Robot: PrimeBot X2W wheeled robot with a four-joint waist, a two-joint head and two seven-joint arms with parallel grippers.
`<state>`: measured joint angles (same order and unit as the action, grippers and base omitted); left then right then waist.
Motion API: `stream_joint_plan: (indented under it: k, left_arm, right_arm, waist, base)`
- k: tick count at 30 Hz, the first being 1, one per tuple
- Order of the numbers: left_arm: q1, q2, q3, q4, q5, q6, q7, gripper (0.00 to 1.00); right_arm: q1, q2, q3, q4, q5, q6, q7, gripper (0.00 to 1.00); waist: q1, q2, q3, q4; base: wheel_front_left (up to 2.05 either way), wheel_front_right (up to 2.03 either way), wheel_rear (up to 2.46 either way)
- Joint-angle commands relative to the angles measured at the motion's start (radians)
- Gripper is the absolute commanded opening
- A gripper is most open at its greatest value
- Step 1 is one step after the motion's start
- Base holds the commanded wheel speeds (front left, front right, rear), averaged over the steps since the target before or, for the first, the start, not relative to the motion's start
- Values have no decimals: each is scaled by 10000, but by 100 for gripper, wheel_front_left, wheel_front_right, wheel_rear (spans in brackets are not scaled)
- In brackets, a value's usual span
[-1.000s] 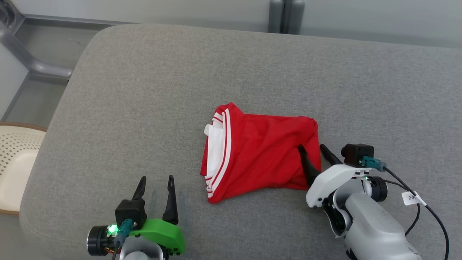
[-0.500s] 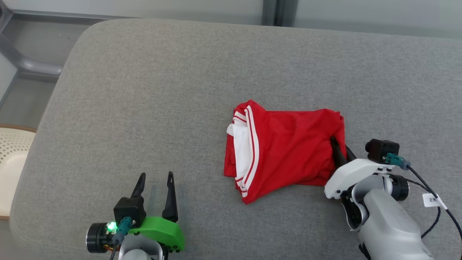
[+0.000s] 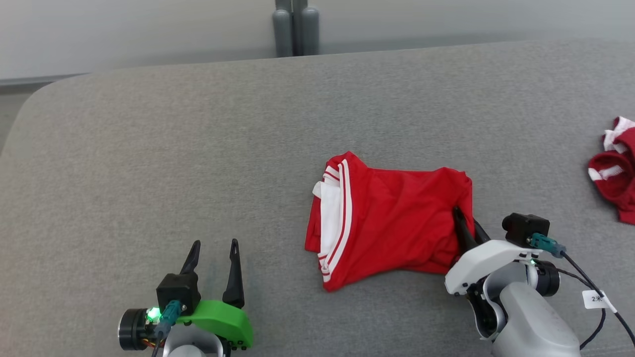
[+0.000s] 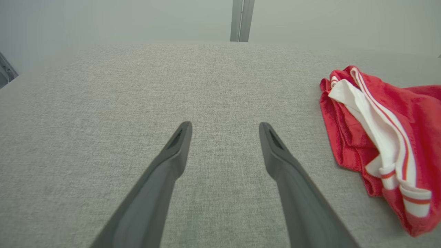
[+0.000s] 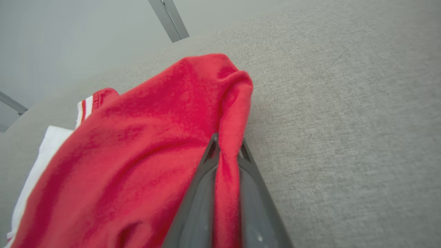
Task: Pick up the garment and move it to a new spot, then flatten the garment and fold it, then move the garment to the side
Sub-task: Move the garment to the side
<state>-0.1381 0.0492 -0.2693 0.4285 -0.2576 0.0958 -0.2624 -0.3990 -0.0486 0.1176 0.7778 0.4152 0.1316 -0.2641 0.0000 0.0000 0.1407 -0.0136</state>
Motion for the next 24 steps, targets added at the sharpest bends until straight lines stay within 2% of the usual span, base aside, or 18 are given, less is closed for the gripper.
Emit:
stream_joint_plan:
  k: [1, 7, 18, 20, 24]
  left_arm:
    - [35, 35, -29, 8, 29, -38, -26, 100]
    - [-124, 37, -19, 13, -53, -55, -26, 100]
    - [-259, 40, -201, 57, 11, -117, -26, 100]
    - [-278, 40, -220, 67, 29, -147, -26, 100]
    - [-607, 43, -478, 196, 54, -329, -26, 100]
  right_arm:
    - [163, -46, 40, -113, 90, -20, 3, 0]
    - [280, -38, 512, -390, 330, -20, 2, 0]
    - [390, -29, 1127, -736, 742, -19, 3, 0]
    - [435, -26, 1218, -791, 801, -19, 3, 0]
    - [590, -23, 1029, -1057, 792, -19, 3, 0]
  waist:
    - [0, 0, -326, -1354]
    - [0, 0, -292, -2741]
    - [0, 0, -245, -4790]
    - [0, 0, -224, -5075]
    - [0, 0, -52, -5192]
  base:
    - [0, 0, 0]
    - [0, 0, 0]
    - [0, 0, 0]
    - [0, 0, 0]
    - [0, 0, 0]
